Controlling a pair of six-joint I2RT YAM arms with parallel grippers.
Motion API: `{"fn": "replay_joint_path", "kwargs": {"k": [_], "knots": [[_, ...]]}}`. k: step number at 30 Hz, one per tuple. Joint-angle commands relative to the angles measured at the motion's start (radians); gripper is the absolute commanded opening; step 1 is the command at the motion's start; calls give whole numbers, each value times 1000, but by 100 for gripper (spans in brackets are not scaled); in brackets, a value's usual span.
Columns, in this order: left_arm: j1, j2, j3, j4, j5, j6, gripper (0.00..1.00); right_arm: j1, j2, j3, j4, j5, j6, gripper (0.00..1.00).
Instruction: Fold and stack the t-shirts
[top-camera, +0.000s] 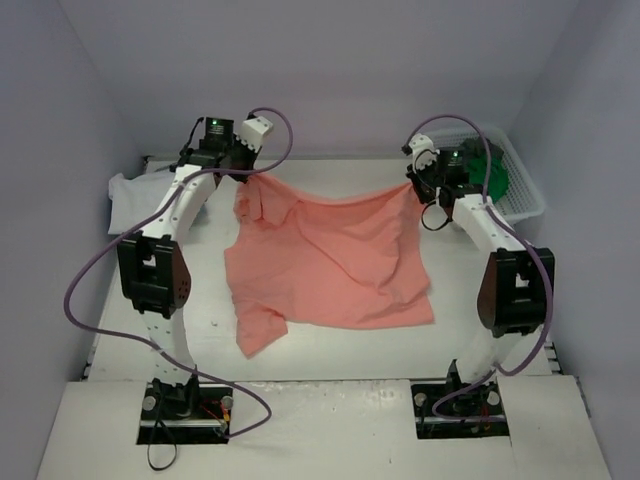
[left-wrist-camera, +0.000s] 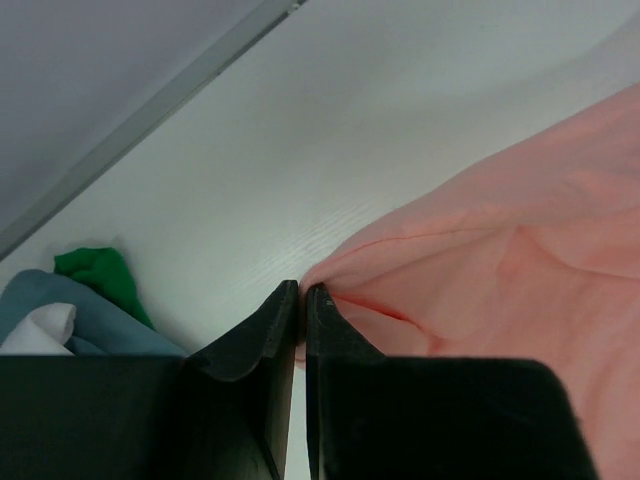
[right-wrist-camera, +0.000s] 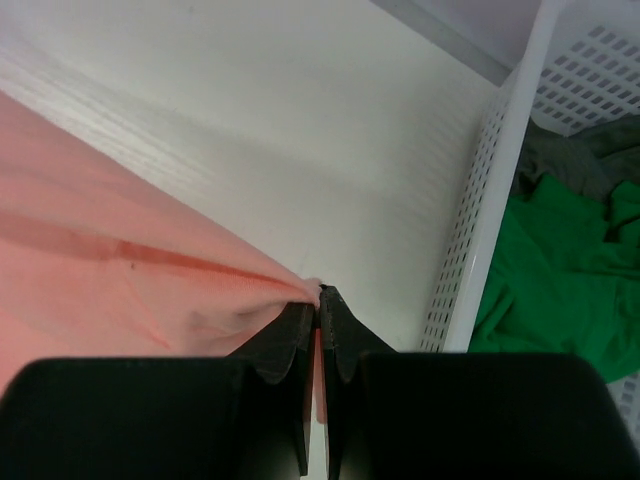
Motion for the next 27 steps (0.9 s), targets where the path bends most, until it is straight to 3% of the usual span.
{"fn": "replay_joint_path", "kwargs": {"k": [1,10,12,13,14,15,17,18,21,25,27], "knots": [[-35,-1,100,119,-181,27,2,-4,66,102,136,72,27,0],[-46,220,375,22,-388,-12,2,34,321,332,123,265,44,0],[-49,263,427,7,-413,-13,2,52,366,381,79,294,33,11],[-51,272,436,-1,-439,-18,2,63,408,424,49,332,28,29],[-52,289,446,-5,-454,-19,3,71,421,433,42,387,27,40],[-57,297,468,-24,-467,-25,9,86,432,434,41,415,30,53],[-61,308,479,-39,-474,-31,26,97,420,415,44,454,36,59],[-69,306,476,-44,-479,-38,54,109,394,402,44,468,38,62],[-86,273,453,-42,-497,-39,77,135,305,305,44,472,45,65],[-109,210,411,-36,-507,-41,78,184,153,175,30,422,45,64],[-115,155,386,-54,-485,-44,78,201,64,136,-42,304,42,64]]}}
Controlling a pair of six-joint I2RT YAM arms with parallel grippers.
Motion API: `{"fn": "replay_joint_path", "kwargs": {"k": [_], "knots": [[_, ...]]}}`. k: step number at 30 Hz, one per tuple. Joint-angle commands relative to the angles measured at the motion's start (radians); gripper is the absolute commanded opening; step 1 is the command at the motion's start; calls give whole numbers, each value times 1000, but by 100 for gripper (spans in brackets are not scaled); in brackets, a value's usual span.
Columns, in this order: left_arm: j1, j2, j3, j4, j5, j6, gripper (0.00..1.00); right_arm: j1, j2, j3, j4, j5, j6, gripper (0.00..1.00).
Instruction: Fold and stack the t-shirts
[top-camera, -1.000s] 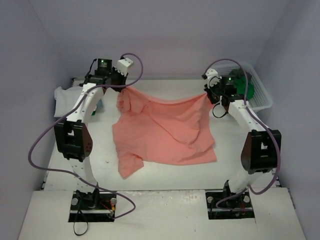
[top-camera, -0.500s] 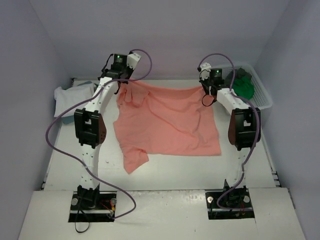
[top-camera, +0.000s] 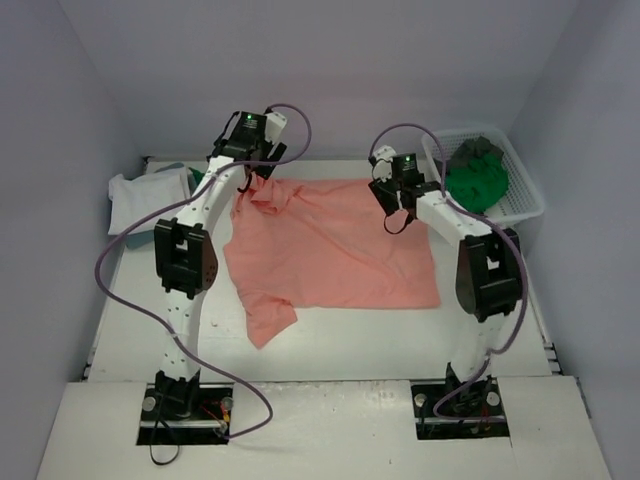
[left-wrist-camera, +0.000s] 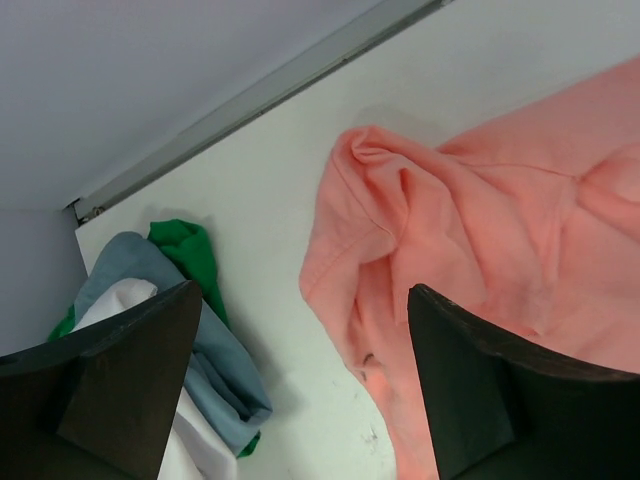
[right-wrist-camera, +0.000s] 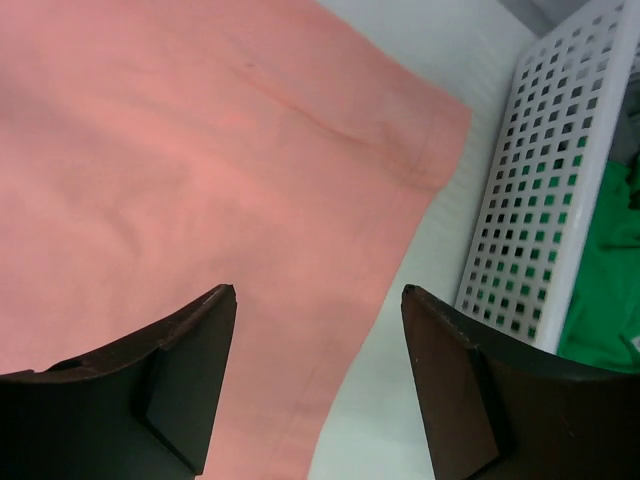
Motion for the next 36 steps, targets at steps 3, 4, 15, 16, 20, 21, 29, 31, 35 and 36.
{"fn": "replay_joint_path", "kwargs": {"k": [3,4,15,16,20,21,29,31,35,36], "knots": [[-40,-242,-83,-25,40,-30,78,44,-278,-71,-146,-238,9,63],[-43,-303,-118,-28,63,-37,78,46,-293,-82,-166,-247,14,63],[-100,-630,-635,-21,113,-44,78,40,-381,-307,-284,-316,-75,22],[-99,-636,-658,-19,113,-44,78,36,-366,-314,-289,-317,-75,18],[-100,-635,-744,-24,113,-40,78,35,-350,-338,-300,-340,-78,11],[-100,-633,-756,-24,113,-37,78,35,-349,-341,-300,-344,-76,11],[-100,-595,-799,-65,114,-21,78,36,-341,-355,-346,-339,-72,10],[-99,-566,-778,-103,136,-24,78,38,-341,-360,-359,-328,-73,10],[-100,-531,-755,-156,177,-23,78,36,-330,-389,-378,-287,-84,7],[-100,-512,-749,-168,183,-20,78,38,-326,-401,-381,-281,-90,7]]}}
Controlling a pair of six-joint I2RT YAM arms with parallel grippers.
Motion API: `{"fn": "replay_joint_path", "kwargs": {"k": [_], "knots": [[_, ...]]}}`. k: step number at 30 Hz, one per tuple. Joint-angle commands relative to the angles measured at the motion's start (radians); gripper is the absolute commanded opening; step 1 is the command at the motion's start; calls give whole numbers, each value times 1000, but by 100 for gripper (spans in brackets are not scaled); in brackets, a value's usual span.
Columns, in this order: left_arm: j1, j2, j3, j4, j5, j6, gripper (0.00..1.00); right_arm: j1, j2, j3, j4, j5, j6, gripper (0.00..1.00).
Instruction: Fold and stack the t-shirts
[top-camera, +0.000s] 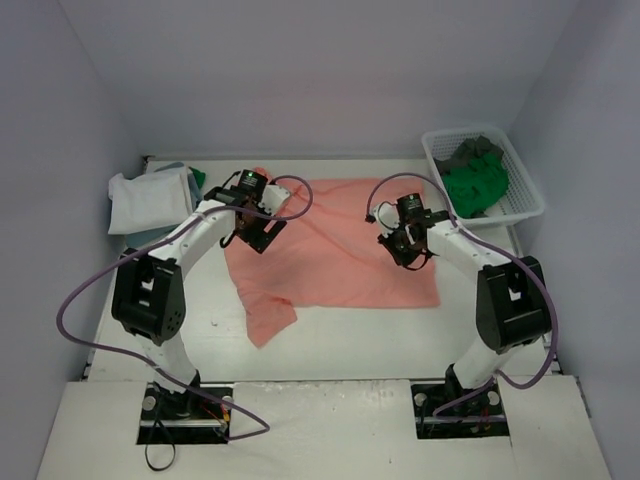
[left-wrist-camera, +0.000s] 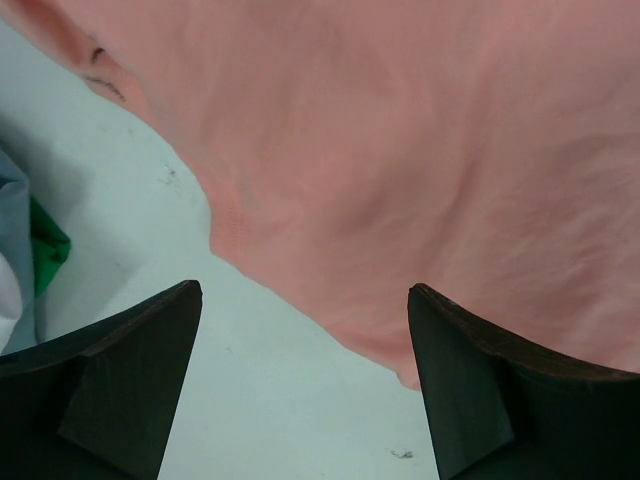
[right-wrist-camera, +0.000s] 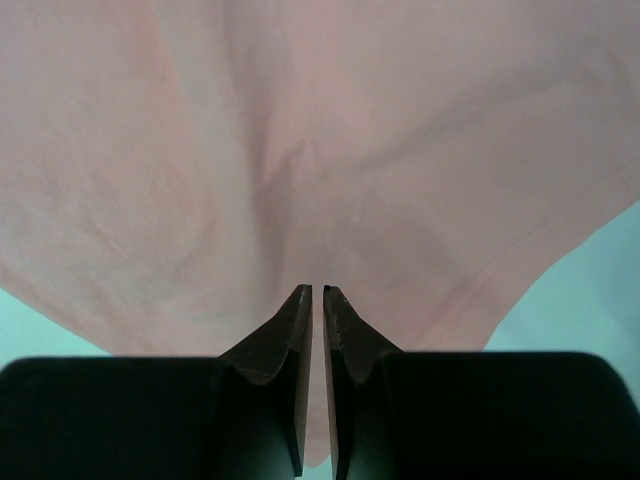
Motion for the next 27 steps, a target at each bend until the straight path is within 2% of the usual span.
{"fn": "replay_joint_path", "kwargs": {"k": [1,8,27], "knots": [[3,23,72,-74,46,17,78,-4,14,-20,-45,46,-19,6],[1,85,84,-162,77,20,78,-5,40,-56,-50,52,-19,1],[3,312,155,-412,130,44,78,-7,-35,-159,-67,49,-4,0]]}}
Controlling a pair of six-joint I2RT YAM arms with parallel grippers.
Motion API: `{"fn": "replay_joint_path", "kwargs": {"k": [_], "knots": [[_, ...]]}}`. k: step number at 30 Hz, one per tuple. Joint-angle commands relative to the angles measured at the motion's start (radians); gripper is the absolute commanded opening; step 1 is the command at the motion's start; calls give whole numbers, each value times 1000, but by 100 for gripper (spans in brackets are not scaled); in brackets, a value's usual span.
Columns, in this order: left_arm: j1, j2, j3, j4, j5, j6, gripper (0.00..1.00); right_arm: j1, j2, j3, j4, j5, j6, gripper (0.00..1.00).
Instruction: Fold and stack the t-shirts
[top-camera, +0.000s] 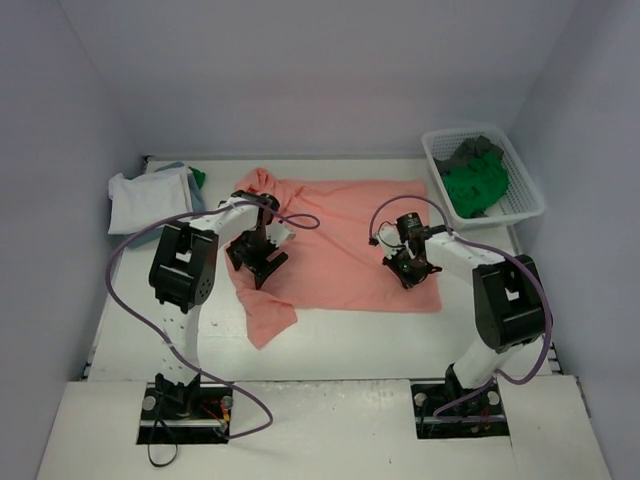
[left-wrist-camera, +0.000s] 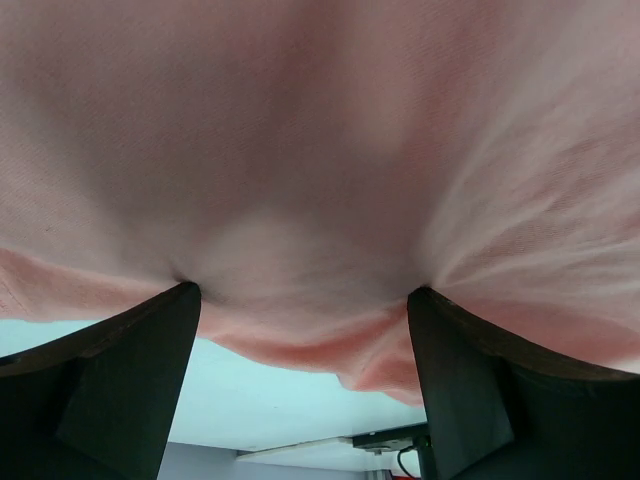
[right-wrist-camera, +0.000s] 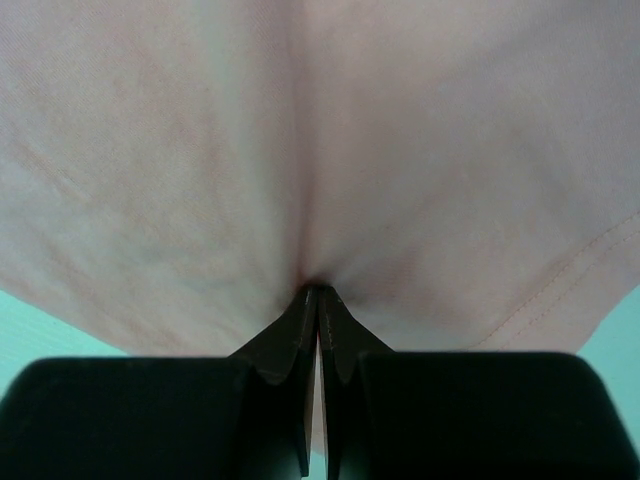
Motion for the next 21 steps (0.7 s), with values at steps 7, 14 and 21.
{"fn": "replay_joint_path", "kwargs": {"k": [7,14,21], "knots": [[4,-44,-33,-124,91,58,78,-1,-46,-60,-48,11,-9,0],[24,-103,-118,-135,13,88,78,-11,-44,-114,-53,115,-81,0],[56,-314,-50,-84,130,52,78,-38,-260,-10,-47,-2,-44,44]]}}
